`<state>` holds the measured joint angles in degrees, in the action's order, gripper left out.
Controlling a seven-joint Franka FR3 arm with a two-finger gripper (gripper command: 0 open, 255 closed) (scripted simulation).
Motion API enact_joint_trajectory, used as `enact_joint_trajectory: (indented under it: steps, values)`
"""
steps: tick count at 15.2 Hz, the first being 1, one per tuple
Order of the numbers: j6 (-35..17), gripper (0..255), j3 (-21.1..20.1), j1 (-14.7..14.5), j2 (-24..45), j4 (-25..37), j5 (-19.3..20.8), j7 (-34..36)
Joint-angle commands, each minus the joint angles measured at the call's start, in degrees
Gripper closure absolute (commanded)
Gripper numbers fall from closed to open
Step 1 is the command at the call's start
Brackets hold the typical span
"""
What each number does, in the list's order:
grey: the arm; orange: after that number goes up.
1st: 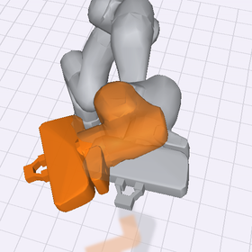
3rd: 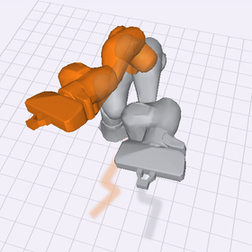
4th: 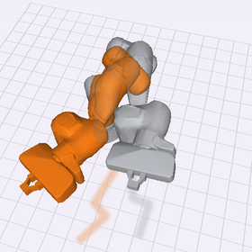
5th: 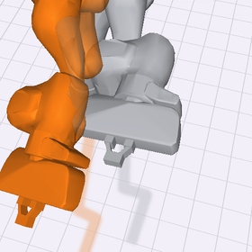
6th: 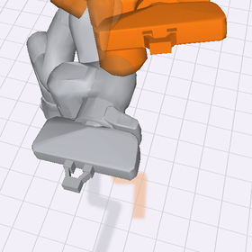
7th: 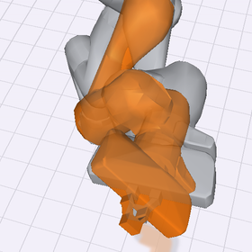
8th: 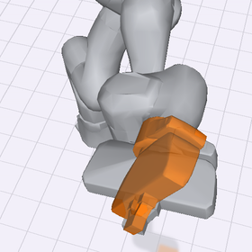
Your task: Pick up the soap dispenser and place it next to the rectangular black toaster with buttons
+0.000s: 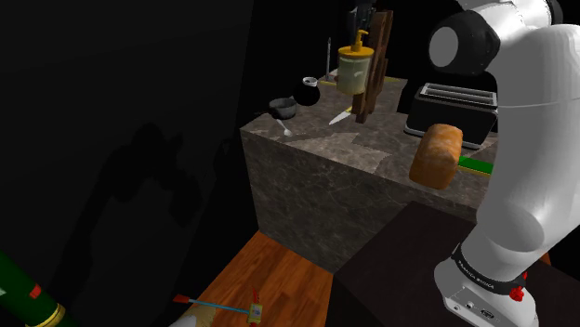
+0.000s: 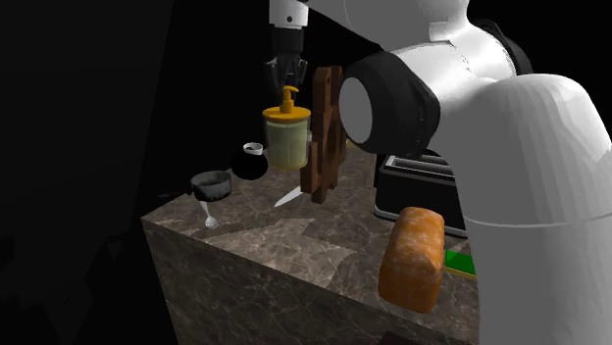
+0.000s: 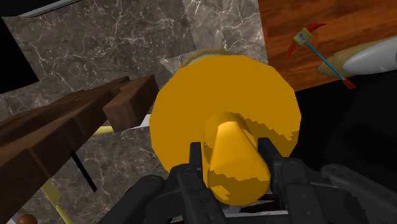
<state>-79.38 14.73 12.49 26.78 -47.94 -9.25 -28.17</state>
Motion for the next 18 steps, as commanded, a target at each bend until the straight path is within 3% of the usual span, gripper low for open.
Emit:
enact_joint_trajectory:
  steps: [1, 2, 3, 5, 8, 13, 18]
  values:
    - [4.0, 255, -0.2, 1.2, 3.2, 7.2, -0.8, 0.2]
    - [6.8, 255, -0.5, 2.2, 5.8, 12.6, -1.5, 0.5]
    - [6.9, 255, -0.5, 2.3, 5.9, 13.0, -1.5, 0.5]
    - [1.7, 255, 0.7, 1.3, -2.0, -0.4, -0.1, -1.9]
    - [-1.7, 255, 2.0, 1.6, -8.8, -10.7, 1.1, -5.0]
    - [-4.6, 255, 3.8, 3.7, -16.3, -21.2, 2.6, -10.1]
    - [-5.7, 255, 6.1, 6.4, -21.4, -27.7, 3.6, -15.6]
